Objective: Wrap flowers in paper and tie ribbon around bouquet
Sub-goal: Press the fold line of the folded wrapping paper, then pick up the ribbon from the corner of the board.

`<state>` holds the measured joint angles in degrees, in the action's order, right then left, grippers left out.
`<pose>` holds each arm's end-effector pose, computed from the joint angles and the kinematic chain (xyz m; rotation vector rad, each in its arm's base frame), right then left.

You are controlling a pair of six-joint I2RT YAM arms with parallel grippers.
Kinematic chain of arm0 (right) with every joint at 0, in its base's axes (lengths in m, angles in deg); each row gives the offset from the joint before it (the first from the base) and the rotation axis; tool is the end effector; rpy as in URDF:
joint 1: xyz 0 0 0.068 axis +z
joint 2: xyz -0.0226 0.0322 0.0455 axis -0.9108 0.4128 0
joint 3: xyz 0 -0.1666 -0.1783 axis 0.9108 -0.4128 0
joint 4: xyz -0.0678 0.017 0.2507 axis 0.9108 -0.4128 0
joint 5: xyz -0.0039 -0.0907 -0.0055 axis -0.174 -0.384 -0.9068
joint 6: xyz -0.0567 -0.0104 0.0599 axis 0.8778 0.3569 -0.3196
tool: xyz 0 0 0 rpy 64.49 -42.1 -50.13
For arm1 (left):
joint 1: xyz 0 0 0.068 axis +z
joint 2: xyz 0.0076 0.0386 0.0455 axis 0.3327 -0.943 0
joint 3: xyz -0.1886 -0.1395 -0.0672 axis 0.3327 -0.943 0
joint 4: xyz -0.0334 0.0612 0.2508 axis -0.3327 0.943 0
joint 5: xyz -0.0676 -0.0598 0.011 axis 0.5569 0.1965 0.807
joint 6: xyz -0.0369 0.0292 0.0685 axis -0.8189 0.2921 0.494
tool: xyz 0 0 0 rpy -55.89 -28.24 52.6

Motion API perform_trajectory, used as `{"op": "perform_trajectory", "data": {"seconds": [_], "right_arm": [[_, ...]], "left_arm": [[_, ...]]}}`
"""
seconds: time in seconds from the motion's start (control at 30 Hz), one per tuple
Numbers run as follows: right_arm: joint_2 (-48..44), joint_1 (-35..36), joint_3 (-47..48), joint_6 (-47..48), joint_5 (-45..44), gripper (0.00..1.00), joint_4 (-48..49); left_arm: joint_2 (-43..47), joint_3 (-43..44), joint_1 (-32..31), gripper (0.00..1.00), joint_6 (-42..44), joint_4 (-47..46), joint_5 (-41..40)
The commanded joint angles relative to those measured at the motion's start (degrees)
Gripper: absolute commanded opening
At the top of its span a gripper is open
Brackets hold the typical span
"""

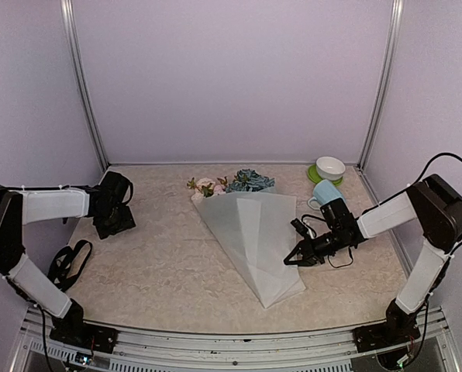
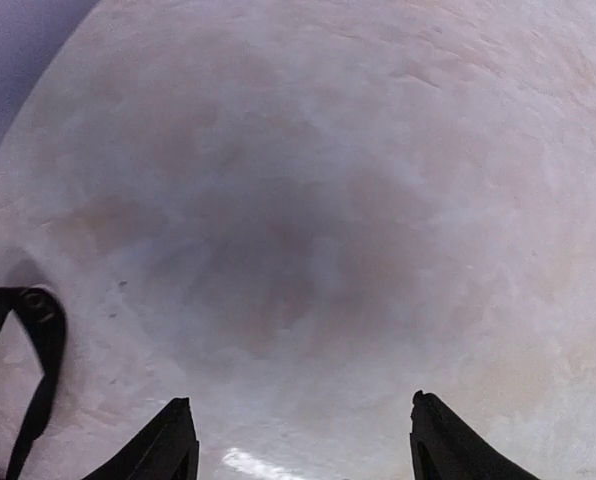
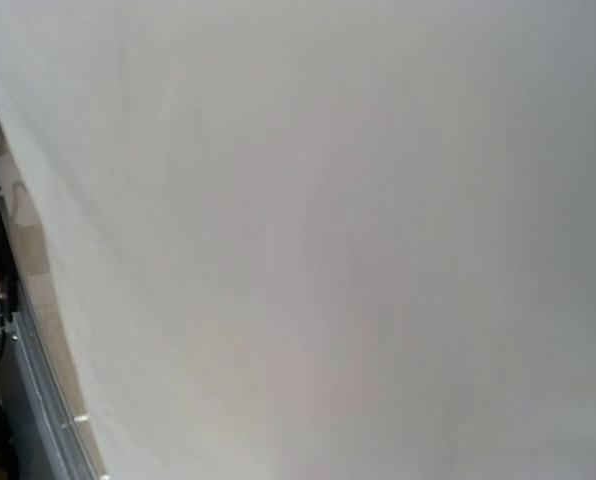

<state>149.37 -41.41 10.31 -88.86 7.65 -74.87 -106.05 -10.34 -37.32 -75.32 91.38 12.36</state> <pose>0.2484 0.1712 0.0584 -0.2688 2.6835 1.4055 0.3023 -0.0704 0.1187 -0.6033 2.5007 0.1256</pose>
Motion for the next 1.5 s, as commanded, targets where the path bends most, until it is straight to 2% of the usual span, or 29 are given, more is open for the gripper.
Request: {"op": "perform_trajectory", "data": {"seconds": [0.0, 0.2, 0.37, 0.43, 0.53, 0.77, 0.83, 0.9, 0.93, 1.03, 1.17, 1.3, 1.4, 1.47], "right_arm": [[-1.99, -0.03, 1.52, 2.49, -1.34, 0.0, -1.14], [-2.05, -0.04, 1.96, 2.92, -1.39, 0.0, -0.86], [-0.6, -0.02, 2.4, 3.79, -0.52, 0.0, -1.28], [-0.45, -0.07, 2.31, 3.91, -0.43, 0.0, -1.34], [-0.44, -0.1, 2.29, 3.91, -0.81, 0.0, -1.41], [-0.51, -0.04, 3.16, 3.45, -0.79, 0.0, -1.7], [-0.7, -0.09, 3.4, 3.47, -0.94, 0.0, -2.13], [-0.85, -0.06, 3.6, 3.54, -1.19, 0.0, -2.62], [-0.88, -0.11, 3.72, 3.45, -1.29, 0.0, -2.8], [-0.98, -0.12, 4.02, 3.31, -1.49, 0.0, -3.13], [-0.85, -0.12, 5.1, 3.26, -2.2, 0.0, -3.81], [-0.48, -0.1, 6.59, 3.71, -2.88, 0.0, -4.81], [0.33, -0.08, 7.47, 3.87, -3.32, 0.0, -4.96], [0.95, -0.1, 8.18, 3.83, -3.36, 0.0, -5.04]], "left_arm": [[8.19, -6.57, 7.25, 0.7, -4.59, -0.03, -2.66], [10.6, -10.31, 14.75, 0.68, -2.72, -0.03, -1.09], [8.67, -12.3, 21.51, 0.68, 0.05, -3.22, 2.4], [7.24, -12.14, 22.34, 0.67, 1.21, -3.84, 2.33], [4.64, -12.47, 22.39, 0.63, 2.77, -5.92, 6.36], [0.87, -15.39, 22.42, 0.39, 3.69, -13.04, 14.46], [0.37, -15.01, 22.37, 0.24, 4.1, -13.6, 13.84], [0.51, -14.59, 22.33, 0.0, 4.87, -13.84, 13.28], [1.33, -14.4, 21.83, 0.0, 5.45, -14.04, 14.38], [6.56, -11.29, 13.75, 0.0, 7.3, -12.45, 13.62], [11.93, 1.83, -4.64, 0.0, 8.77, -5.39, 10.23], [13.14, 15.81, -18.82, 0.0, 13.41, -2.3, 8.76], [13.58, 20.44, -28.43, 0.0, 21.3, -4.08, 11.85], [13.82, 20.1, -33.82, 0.0, 26.63, -5.68, 18.7]]}}
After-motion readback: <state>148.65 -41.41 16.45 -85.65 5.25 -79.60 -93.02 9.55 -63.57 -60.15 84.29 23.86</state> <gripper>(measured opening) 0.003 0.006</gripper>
